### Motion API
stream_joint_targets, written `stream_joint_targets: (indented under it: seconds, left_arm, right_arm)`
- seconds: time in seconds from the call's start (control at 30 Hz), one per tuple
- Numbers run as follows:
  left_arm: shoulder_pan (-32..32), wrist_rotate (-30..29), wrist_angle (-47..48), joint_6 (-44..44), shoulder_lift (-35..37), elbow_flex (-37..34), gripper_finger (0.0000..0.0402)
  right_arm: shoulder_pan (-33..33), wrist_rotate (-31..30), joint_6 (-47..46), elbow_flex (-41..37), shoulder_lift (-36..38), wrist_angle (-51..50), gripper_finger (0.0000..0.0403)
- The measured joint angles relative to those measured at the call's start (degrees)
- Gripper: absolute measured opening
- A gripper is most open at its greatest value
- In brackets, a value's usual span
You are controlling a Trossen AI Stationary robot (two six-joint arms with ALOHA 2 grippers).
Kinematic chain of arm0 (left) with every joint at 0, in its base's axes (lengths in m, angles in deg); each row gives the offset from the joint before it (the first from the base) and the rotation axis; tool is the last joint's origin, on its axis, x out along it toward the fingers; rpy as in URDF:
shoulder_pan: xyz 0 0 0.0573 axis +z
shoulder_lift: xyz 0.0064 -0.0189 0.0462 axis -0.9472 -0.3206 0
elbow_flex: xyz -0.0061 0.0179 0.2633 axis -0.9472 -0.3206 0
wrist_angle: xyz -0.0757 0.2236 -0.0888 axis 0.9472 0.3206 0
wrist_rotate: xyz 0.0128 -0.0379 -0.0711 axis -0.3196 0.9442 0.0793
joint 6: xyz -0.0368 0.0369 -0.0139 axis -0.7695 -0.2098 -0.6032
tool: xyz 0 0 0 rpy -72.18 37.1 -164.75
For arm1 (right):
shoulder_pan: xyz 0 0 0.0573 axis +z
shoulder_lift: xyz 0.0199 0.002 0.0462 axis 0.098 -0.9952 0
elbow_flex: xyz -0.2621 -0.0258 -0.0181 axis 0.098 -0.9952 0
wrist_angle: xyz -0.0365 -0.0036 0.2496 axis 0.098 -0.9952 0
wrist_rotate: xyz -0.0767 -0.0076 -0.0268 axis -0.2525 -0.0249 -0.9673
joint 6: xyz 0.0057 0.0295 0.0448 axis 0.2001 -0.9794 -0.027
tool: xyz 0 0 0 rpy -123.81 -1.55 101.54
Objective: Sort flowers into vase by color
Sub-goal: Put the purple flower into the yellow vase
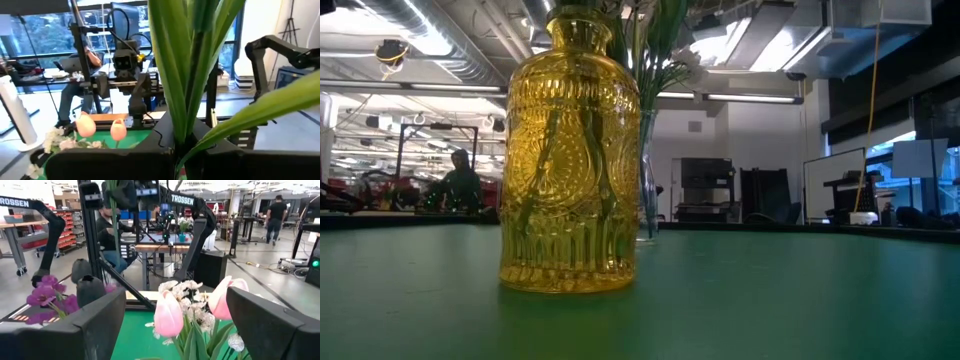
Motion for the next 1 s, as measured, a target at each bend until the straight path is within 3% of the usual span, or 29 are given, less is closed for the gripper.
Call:
stream_joint_targets:
  seconds: [0.23,0.37,0.6,0.77,0.87,1.0]
  left_arm:
    - [-6.15,-5.98,0.91,-1.10,-0.01,2.21,0.0003]
    - [-8.41,-3.50,2.12,-5.80,-0.43,1.55,0.0003]
    - [-8.37,-1.90,3.39,-12.50,-6.22,-3.95,0.0003]
    - [-6.64,-6.70,3.34,-17.63,-11.60,-7.15,0.0003]
    - [-4.89,-9.46,-0.32,-18.59,-13.42,-8.84,0.0003]
    - [-1.34,-7.91,-2.49,-23.01,-13.79,-9.72,0.0003]
  right_arm:
    - [0.00,-0.01,-1.26,0.00,0.00,-1.79,0.0344]
    - [0.00,-0.01,-1.27,0.00,0.00,-2.30,0.0344]
    - [0.00,-0.01,-2.63,0.00,-0.02,-3.30,0.0344]
    - [0.00,-0.07,-4.37,0.00,-0.02,-6.91,0.0344]
    - [0.00,-1.78,-6.13,0.00,-0.02,-11.90,0.0344]
    - [-0.02,-2.54,-9.31,0.00,-0.02,-22.00,0.0344]
